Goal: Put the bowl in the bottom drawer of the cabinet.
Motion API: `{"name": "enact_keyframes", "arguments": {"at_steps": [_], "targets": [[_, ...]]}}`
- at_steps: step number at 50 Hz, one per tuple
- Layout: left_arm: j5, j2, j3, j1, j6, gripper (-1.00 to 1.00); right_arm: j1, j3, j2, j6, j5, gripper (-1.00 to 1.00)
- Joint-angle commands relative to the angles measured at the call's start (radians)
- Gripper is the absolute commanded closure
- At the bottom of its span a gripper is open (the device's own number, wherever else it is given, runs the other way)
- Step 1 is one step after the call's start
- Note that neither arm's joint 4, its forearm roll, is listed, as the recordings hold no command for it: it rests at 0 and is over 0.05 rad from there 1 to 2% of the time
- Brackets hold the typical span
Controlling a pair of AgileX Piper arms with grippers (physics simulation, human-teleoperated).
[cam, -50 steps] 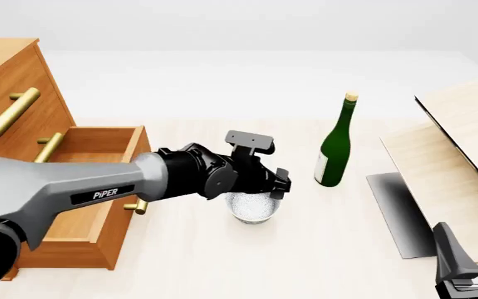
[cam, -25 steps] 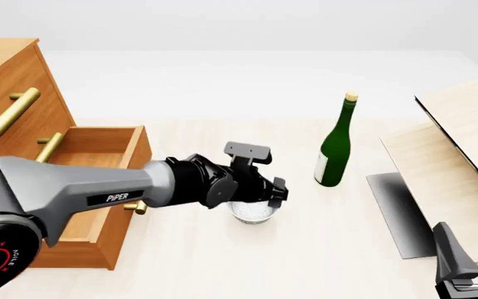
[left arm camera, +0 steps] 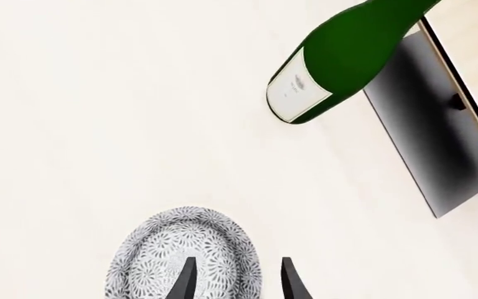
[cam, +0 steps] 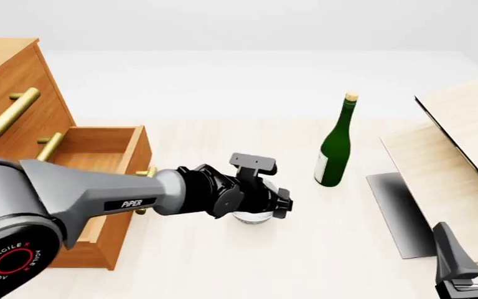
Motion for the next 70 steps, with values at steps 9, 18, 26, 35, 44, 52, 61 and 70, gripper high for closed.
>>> {"name": "enact_keyframes", "arguments": {"at_steps": [9,18,26,35,44,52,61,70], "targets": [[-0.01,0.023,0.008,-0.045,-0.035,-1.0,0.0,0.0,0.0,0.0,0.0,-1.0],[-0.008,0.037,0.0,-0.036,-0.033,-1.0,0.0,0.0,0.0,0.0,0.0,-1.0],[-0.015,0.046,0.002,-0.039,-0.038,-1.0,0.0,0.0,0.0,0.0,0.0,-1.0],[-0.013,0.059,-0.007,-0.04,-0.043,-1.0,0.0,0.0,0.0,0.0,0.0,-1.0],[-0.01,0.08,-0.022,-0.039,-0.048,-1.0,0.0,0.0,0.0,0.0,0.0,-1.0],[-0.014,0.091,-0.029,-0.034,-0.05,-1.0,0.0,0.0,0.0,0.0,0.0,-1.0],[-0.021,0.097,-0.029,-0.033,-0.056,-1.0,0.0,0.0,0.0,0.0,0.0,-1.0],[-0.035,0.085,-0.014,-0.056,-0.064,1.0,0.0,0.0,0.0,0.0,0.0,-1.0]]}}
